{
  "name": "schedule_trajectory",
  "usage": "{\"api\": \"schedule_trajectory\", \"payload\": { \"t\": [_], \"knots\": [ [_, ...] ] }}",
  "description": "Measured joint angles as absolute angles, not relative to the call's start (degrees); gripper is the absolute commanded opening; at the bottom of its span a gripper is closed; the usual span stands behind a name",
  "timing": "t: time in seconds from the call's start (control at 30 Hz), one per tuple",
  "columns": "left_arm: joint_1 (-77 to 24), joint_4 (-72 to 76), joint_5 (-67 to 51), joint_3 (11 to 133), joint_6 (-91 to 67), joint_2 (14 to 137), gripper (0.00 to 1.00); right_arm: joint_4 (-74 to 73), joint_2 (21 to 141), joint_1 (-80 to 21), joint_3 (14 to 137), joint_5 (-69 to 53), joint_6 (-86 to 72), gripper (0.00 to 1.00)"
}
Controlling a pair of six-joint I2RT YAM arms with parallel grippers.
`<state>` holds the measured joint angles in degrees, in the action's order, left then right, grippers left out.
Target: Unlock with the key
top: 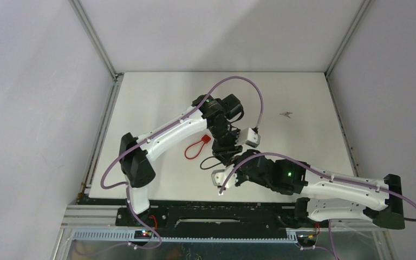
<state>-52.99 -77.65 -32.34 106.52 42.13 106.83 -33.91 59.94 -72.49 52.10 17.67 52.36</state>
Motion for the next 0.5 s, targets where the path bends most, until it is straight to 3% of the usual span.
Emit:
{"api": "schedule_trajectory", "payload": {
  "t": [0.5],
  "knots": [
    [-53.52, -75.61, -31.11, 106.54, 38.22, 107.02, 0.0, -40.75, 61.73, -66.74, 57.58, 8.08, 46.94, 0.0]
  ]
}}
